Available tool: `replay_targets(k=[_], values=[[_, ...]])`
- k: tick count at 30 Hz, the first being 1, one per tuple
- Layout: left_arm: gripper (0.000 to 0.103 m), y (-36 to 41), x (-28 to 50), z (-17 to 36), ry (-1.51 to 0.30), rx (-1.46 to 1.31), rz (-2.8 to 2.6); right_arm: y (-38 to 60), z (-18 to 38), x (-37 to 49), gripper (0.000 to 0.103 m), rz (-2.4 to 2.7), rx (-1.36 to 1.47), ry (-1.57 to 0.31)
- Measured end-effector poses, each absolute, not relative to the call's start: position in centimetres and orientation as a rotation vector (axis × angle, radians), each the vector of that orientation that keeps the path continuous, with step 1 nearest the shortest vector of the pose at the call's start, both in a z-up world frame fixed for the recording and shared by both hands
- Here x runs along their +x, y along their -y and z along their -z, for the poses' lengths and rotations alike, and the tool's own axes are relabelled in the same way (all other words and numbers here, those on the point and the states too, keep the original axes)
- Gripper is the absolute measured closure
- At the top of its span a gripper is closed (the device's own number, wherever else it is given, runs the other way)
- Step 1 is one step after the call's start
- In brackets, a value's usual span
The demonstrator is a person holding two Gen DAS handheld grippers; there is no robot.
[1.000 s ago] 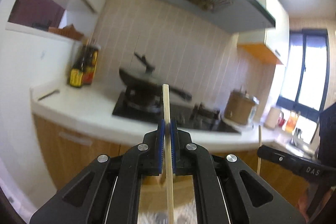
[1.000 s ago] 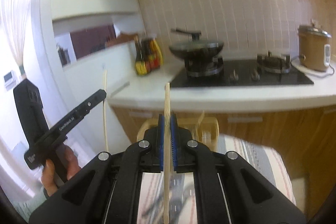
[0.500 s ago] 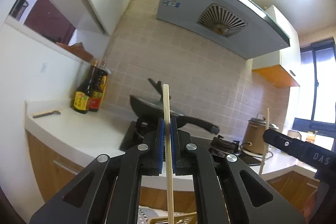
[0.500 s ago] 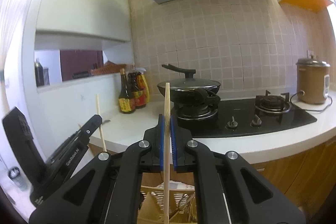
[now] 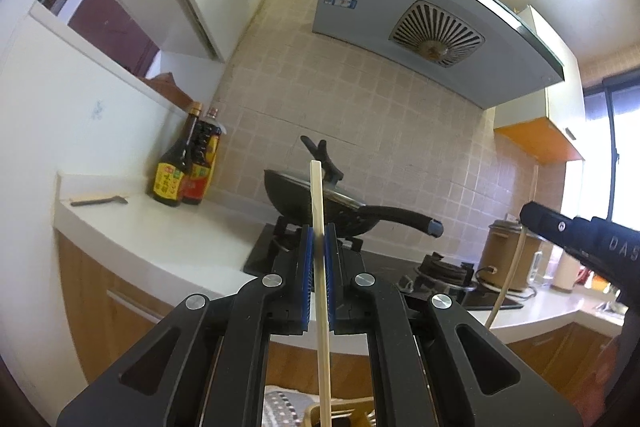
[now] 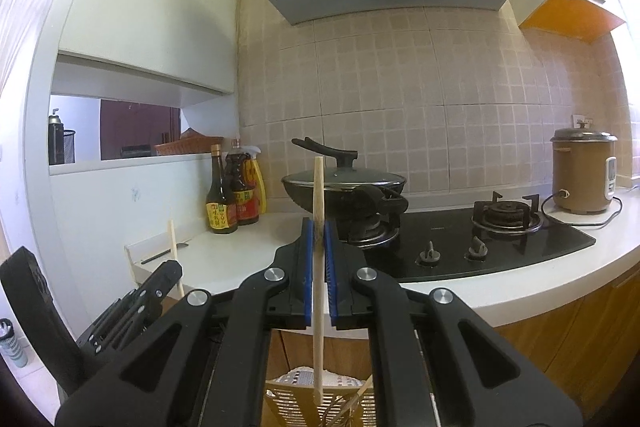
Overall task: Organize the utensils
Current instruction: 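Lower both chopsticks into the beige basket and open both grippers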
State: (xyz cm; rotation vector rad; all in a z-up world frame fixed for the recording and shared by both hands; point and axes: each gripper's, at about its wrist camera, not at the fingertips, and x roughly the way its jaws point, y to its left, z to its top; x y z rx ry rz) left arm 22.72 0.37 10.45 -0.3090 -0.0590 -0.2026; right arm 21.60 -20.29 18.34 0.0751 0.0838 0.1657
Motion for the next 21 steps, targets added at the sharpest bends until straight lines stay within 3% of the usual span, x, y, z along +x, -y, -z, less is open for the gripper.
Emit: replay_targets(k=[13,16,17,19,21], values=[[0.097,0.7,22.1,-8.4,0.016,-0.268,0.178,19.9,-14.5,21.7,0.098,-0.205,0.072,-0.194],[0.070,0.1,21.4,-8.6,-0.016,-0.278,0.198,20.6,-14.5,20.7,0.098,-0.222,0.101,-0.216],[0.066,-0.2,21.0,-8.7,-0.017,-0.284,0.201,20.8,-14.6,20.3,0.098,-0.223,0.107,-0.223],[0.064,-0.9,20.0,-9.5,-0.030,-0.292,0.224,21.3,-15.0,19.9,0.094,-0.233,0.120,-0.244],[0.062,-1.5,18.7,-10.4,-0.042,-0.299,0.235,21.8,-15.3,19.0,0.082,-0.261,0.137,-0.274]])
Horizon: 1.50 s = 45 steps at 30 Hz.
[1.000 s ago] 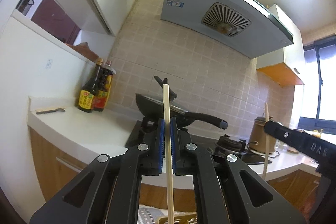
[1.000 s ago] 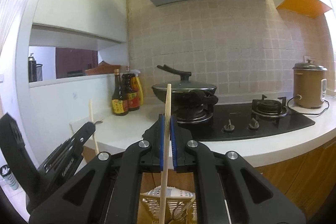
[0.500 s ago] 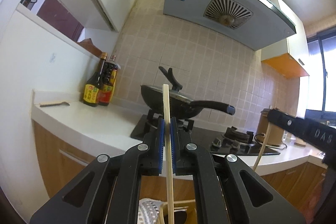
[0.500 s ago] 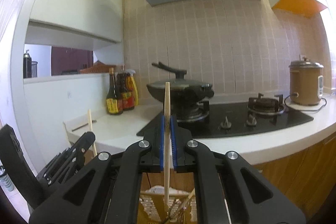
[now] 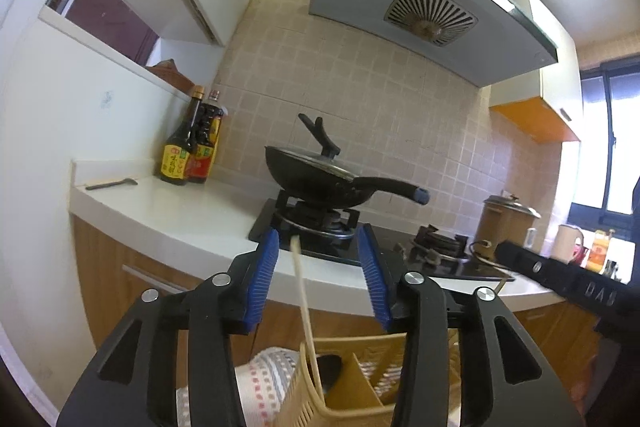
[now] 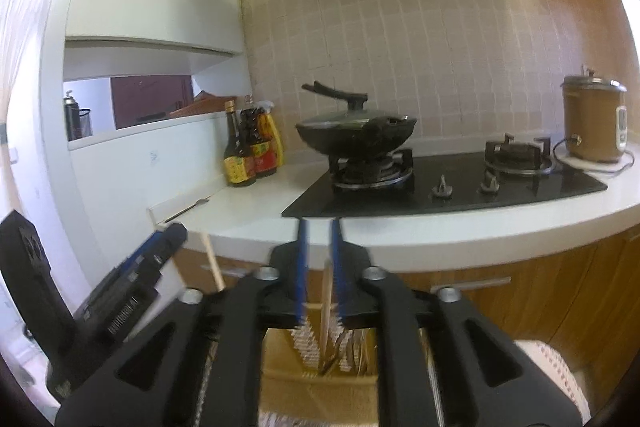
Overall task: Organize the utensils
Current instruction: 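Lower both chopsticks into the beige basket and open both grippers, then grasp a clear plastic spoon handle with the right gripper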
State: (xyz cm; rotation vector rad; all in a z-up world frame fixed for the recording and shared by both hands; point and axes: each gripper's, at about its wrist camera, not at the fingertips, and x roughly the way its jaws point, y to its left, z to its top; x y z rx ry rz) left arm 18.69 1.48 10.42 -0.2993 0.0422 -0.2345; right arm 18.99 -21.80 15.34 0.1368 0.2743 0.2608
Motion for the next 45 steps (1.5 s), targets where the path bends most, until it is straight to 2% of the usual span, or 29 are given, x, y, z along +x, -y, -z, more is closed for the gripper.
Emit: replay_targets(k=[2,4,7,10,14,18,22,29,34,45], values=[[0.055,-1.8,17.6,-11.0,-0.062,-0.301,0.246,22.1,-15.7,17.6,0.079,-0.256,0.134,-0.278],[0.054,-2.3,15.9,-11.5,-0.092,-0.303,0.263,22.6,-16.0,15.7,0.077,-0.243,0.122,-0.286],[0.052,-2.8,13.7,-11.6,-0.137,-0.306,0.282,23.8,-15.9,13.1,0.069,-0.241,0.138,-0.323],[0.051,-2.8,12.2,-10.6,-0.255,-0.294,0.320,24.6,-14.8,11.3,0.065,-0.227,0.140,-0.415],[0.051,-2.6,11.7,-7.4,-0.451,-0.298,0.368,24.7,-11.7,10.6,0.065,-0.207,0.141,-0.606],[0.051,-1.6,13.3,-2.1,-0.745,-0.284,0.417,24.3,-7.0,11.3,0.065,-0.201,0.162,-0.830],[0.051,-0.4,14.3,2.0,-0.901,-0.223,0.442,24.0,-2.7,12.0,0.067,-0.246,0.224,-1.002],[0.051,1.9,14.4,4.1,-0.960,-0.089,0.465,23.9,-0.4,14.4,0.068,-0.230,0.254,-1.105],[0.055,3.2,14.7,5.2,-1.009,-0.019,0.459,23.5,0.9,16.4,0.068,-0.219,0.279,-1.167],[0.061,6.1,14.2,5.8,-0.985,0.129,0.376,20.5,1.5,18.6,0.068,-0.152,0.165,-1.212]])
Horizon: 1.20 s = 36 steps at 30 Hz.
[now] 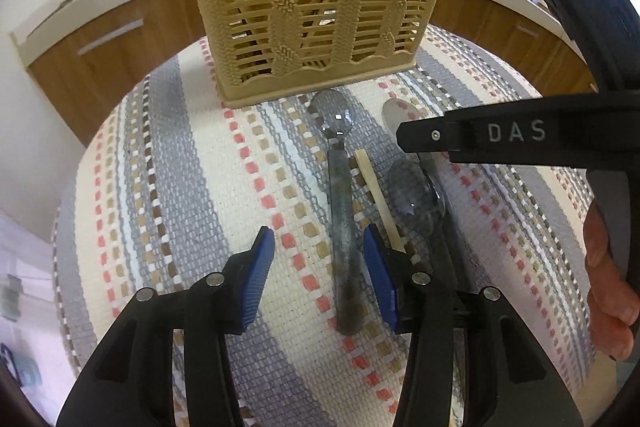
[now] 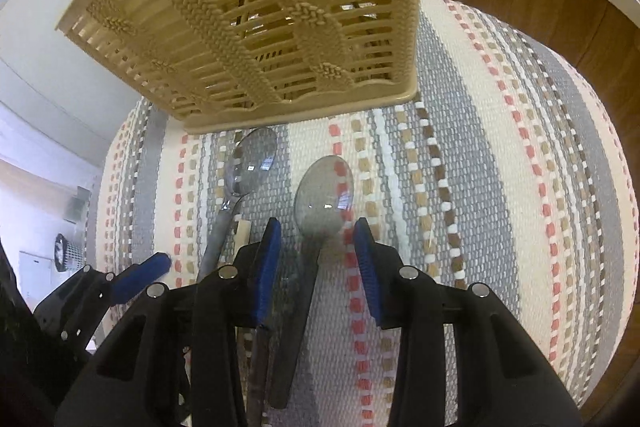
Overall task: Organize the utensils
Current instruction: 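Grasp a clear plastic spoon handle with the right gripper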
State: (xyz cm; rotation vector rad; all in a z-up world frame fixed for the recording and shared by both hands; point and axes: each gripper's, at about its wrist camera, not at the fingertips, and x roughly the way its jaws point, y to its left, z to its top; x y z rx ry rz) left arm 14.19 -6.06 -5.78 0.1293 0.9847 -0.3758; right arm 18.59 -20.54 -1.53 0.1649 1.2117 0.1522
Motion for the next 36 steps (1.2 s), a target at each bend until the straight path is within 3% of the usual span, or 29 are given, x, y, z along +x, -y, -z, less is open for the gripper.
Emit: replay_targets(k=[4,7,14,33,34,36], values=[[0.080,6.6,14.1,5.6,-0.970,0.154,0.334,18.9,2.0,19.1,0.069,-0.118,0.085,-1.214],[0.090,5.6,14.2,5.5,-0.970,0.113,0.317,17.3,2.5,19.0,0.080,-0.080,-0.012,-1.197],[0.092,3.7,13.9,5.4,-0.993,0.009,0.333,17.3,2.7,18.5,0.093,-0.083,-0.047,-1.198],[0.092,-0.4,8.3,6.2,-1.104,-0.190,0.369,23.1,2.1,13.1,0.093,-0.078,-0.025,-1.283],[0.091,-0.2,8.3,6.1,-1.114,-0.195,0.376,23.1,2.1,13.0,0.093,-0.093,-0.021,-1.290],[0.078,0.1,8.8,6.1,-1.141,-0.212,0.411,23.4,2.2,12.7,0.091,-0.110,-0.029,-1.301]])
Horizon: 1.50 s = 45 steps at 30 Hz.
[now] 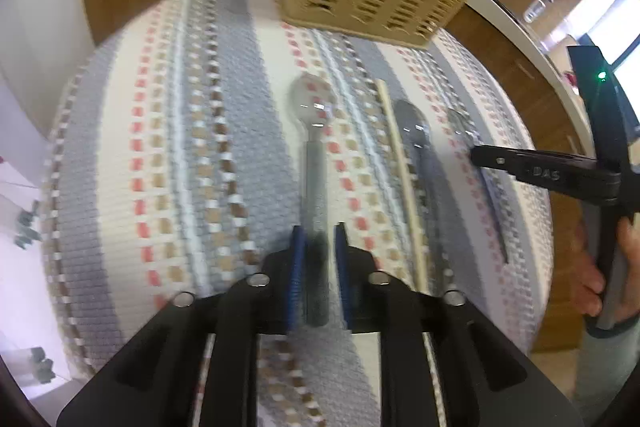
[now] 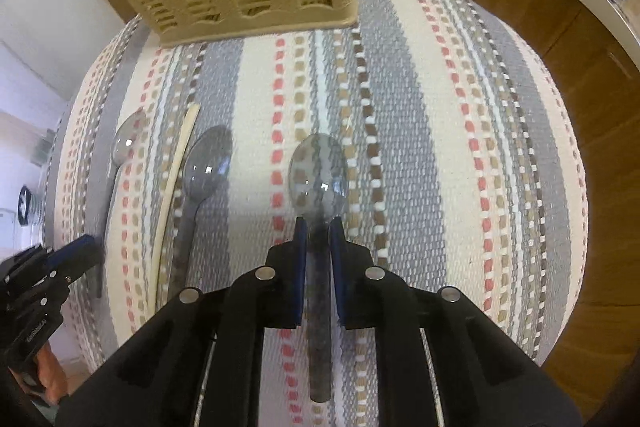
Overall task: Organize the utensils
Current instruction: 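Grasp a clear plastic spoon handle with the right gripper, then grasp another clear plastic spoon with the left gripper while the right gripper holds its spoon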
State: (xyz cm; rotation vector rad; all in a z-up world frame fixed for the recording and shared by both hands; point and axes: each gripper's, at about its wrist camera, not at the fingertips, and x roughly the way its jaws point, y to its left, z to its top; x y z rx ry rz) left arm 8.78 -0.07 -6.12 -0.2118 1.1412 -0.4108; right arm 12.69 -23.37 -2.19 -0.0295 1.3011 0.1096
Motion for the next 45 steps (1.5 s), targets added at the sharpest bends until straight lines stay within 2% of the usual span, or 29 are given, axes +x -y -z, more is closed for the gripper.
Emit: replay_targets(k=[1,2,3,4,5,11,18,22,26,27,28,29,38,45], values=[[0.071,0.2,9.2,5.9,-1.149,-0.222,0.434,23.5,2.1,12.7,0.087,-0.121,-0.023,-1.305],[0.066,0.4,9.8,5.6,-1.147,-0.221,0.448,23.5,2.0,12.7,0.077,-0.126,-0.015,-1.308],[0.065,0.6,10.7,5.2,-1.142,-0.209,0.450,23.6,1.9,12.8,0.072,-0.136,-0.002,-1.309],[0.063,0.7,11.5,5.0,-1.140,-0.195,0.448,23.7,1.6,13.0,0.062,-0.144,0.008,-1.303],[0.060,0.7,12.4,4.8,-1.141,-0.181,0.446,23.7,1.2,13.2,0.061,-0.145,0.008,-1.292],[0.060,1.8,18.7,5.4,-1.259,-0.122,0.423,23.9,1.0,15.5,0.062,-0.165,0.036,-1.336],[0.055,5.2,20.9,5.3,-1.359,0.078,0.444,23.0,2.3,16.4,0.064,-0.164,-0.042,-1.406],[0.056,7.0,19.8,5.4,-1.340,0.212,0.411,21.1,2.8,16.3,0.075,-0.142,-0.153,-1.399],[0.070,7.8,18.7,5.2,-1.323,0.271,0.379,20.8,2.8,16.2,0.075,-0.144,-0.167,-1.391],[0.076,7.8,18.6,5.1,-1.321,0.275,0.367,20.7,2.8,16.1,0.075,-0.146,-0.171,-1.390],[0.089,7.7,18.5,5.0,-1.322,0.270,0.366,20.7,2.8,16.0,0.076,-0.147,-0.175,-1.386],[0.093,7.5,18.0,5.0,-1.327,0.258,0.369,20.6,2.8,15.9,0.076,-0.148,-0.181,-1.383],[0.094,2.3,16.5,4.3,-1.266,0.062,0.413,21.9,1.9,14.1,0.076,-0.192,-0.136,-1.360],[0.094,-0.5,14.1,1.0,-1.097,-0.061,0.428,24.1,-1.3,12.0,0.076,-0.262,-0.031,-1.239]])
